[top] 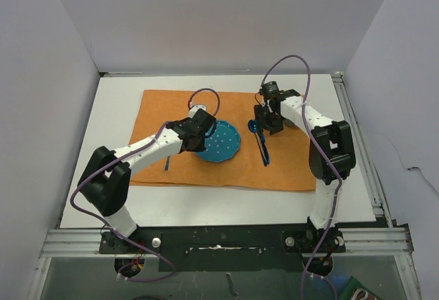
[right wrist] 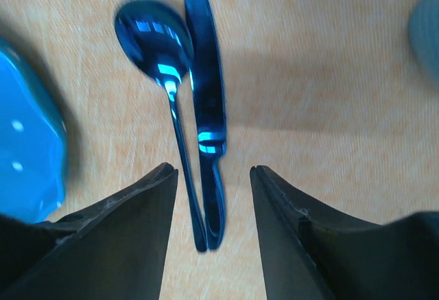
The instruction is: Set the dinner table for one person
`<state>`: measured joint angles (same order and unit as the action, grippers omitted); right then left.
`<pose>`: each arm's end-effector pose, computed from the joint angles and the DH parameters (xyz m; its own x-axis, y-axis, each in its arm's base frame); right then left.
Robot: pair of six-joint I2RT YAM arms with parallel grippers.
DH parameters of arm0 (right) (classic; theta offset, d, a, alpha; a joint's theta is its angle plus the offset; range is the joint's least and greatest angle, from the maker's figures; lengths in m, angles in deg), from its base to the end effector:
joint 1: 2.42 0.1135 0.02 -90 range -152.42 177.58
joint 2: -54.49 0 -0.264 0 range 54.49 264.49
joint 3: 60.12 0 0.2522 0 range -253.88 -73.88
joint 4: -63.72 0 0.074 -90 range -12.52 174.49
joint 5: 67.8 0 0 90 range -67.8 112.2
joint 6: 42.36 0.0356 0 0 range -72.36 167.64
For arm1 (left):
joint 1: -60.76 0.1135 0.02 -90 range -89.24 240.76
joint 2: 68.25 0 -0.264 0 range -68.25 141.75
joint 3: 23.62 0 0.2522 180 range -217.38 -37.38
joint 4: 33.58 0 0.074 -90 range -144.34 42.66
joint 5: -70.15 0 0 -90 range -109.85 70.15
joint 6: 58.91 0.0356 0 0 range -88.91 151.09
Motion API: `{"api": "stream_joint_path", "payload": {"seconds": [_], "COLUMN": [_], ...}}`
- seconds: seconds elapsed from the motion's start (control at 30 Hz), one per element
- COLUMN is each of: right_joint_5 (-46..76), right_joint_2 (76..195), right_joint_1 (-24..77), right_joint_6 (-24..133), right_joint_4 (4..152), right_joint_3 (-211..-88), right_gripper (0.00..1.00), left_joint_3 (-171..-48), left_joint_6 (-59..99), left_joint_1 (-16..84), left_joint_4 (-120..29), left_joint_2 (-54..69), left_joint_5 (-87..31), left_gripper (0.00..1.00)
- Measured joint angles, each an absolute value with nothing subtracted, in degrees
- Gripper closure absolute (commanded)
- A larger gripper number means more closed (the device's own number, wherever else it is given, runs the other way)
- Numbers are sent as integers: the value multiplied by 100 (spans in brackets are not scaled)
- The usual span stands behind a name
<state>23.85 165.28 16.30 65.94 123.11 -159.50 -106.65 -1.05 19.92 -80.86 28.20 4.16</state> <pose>0.3763 0.1264 0.2069 -0.9471 0.0104 -0.3208 -0.0152 0.9969 0.0774 0.2721 -0.2160 0.2244 -0.7963 0.0460 -0.6032 0.0273 0.9988 0.0401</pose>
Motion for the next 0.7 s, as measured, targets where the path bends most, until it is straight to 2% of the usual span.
{"api": "stream_joint_path", "payload": {"seconds": [0.2,0.27,0.3,0.33,0.4,0.7], "right_joint_5": [2086,1970,1909,1841,1686,390], "right_joint_2": [17485,17684,17756,17817,17896,18219], "right_joint_1": [1575,1575,1575,1575,1577,1577], "right_joint_6": [6218,6118,6076,6024,5923,5349], "right_joint_4": [12298,12329,12359,12401,12493,12790], "right_joint_3": [-17023,-17240,-17329,-17415,-17555,-17974], "right_gripper": [49,39,38,31,26,25], "left_joint_3": [-10665,-10665,-10665,-10665,-10665,-10665], "left_joint_6": [-105,-105,-105,-105,-105,-105], "left_joint_1": [1992,1992,1992,1992,1992,1981], "left_joint_4": [-8104,-8102,-8104,-8104,-8106,-8106], "left_joint_2": [2824,2824,2826,2826,2826,2835], "left_joint_5": [416,416,416,416,418,409], "left_gripper": [80,80,80,80,80,80]}}
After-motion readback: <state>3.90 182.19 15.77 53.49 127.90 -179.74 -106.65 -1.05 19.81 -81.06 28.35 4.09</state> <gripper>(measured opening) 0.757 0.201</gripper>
